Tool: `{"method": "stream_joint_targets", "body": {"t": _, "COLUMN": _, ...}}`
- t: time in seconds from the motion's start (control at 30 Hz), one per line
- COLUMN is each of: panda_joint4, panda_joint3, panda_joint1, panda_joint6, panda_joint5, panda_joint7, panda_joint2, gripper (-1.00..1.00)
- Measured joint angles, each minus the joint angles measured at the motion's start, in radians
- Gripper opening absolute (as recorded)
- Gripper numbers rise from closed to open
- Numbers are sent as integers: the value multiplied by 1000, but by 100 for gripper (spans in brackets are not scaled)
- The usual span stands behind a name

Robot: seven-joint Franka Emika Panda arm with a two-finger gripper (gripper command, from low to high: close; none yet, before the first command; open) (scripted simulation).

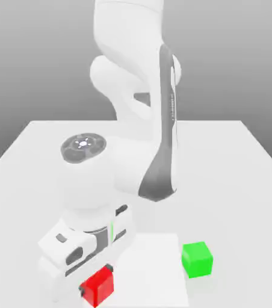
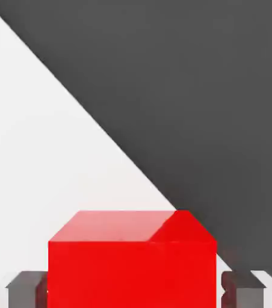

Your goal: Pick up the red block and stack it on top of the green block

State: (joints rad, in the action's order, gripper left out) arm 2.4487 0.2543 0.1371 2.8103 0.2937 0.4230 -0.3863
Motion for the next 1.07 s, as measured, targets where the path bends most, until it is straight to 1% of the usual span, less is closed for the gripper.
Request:
{"method": "stream_joint_targets", "body": {"t": 0.1, "panda_joint4": -1, "panda_joint3": -5, "panda_joint1": -4, "panda_joint6": 4, "panda_joint5": 3, "panda_joint7": 3, "panda_joint2": -5, "gripper": -100}}
{"method": "stream_joint_targets", "body": {"t": 0.27, "panda_joint4": 26, "panda_joint3": 70, "panda_joint1": 49, "panda_joint6": -105, "panda_joint5": -106, "panda_joint7": -77, "panda_joint2": 136, "gripper": -100}}
{"method": "stream_joint_targets", "body": {"t": 0.33, "panda_joint4": 47, "panda_joint3": 72, "panda_joint1": 86, "panda_joint6": -131, "panda_joint5": -142, "panda_joint7": -129, "panda_joint2": 183, "gripper": -100}}
{"method": "stream_joint_targets", "body": {"t": 0.5, "panda_joint4": 116, "panda_joint3": 20, "panda_joint1": 193, "panda_joint6": -155, "panda_joint5": -217, "panda_joint7": -288, "panda_joint2": 278, "gripper": -100}}
{"method": "stream_joint_targets", "body": {"t": 0.7, "panda_joint4": 205, "panda_joint3": -52, "panda_joint1": 354, "panda_joint6": -167, "panda_joint5": -289, "panda_joint7": -471, "panda_joint2": 391, "gripper": -100}}
{"method": "stream_joint_targets", "body": {"t": 0.8, "panda_joint4": 224, "panda_joint3": -53, "panda_joint1": 444, "panda_joint6": -127, "panda_joint5": -282, "panda_joint7": -499, "panda_joint2": 375, "gripper": -100}}
{"method": "stream_joint_targets", "body": {"t": 0.87, "panda_joint4": 223, "panda_joint3": -39, "panda_joint1": 426, "panda_joint6": -75, "panda_joint5": -249, "panda_joint7": -478, "panda_joint2": 321, "gripper": -100}}
{"method": "stream_joint_targets", "body": {"t": 0.93, "panda_joint4": 221, "panda_joint3": -52, "panda_joint1": 411, "panda_joint6": -17, "panda_joint5": -211, "panda_joint7": -452, "panda_joint2": 259, "gripper": -100}}
{"method": "stream_joint_targets", "body": {"t": 0.97, "panda_joint4": 221, "panda_joint3": -61, "panda_joint1": 403, "panda_joint6": 11, "panda_joint5": -193, "panda_joint7": -440, "panda_joint2": 229, "gripper": 100}}
{"method": "stream_joint_targets", "body": {"t": 1.07, "panda_joint4": 221, "panda_joint3": -61, "panda_joint1": 403, "panda_joint6": 11, "panda_joint5": -193, "panda_joint7": -440, "panda_joint2": 229, "gripper": 100}}
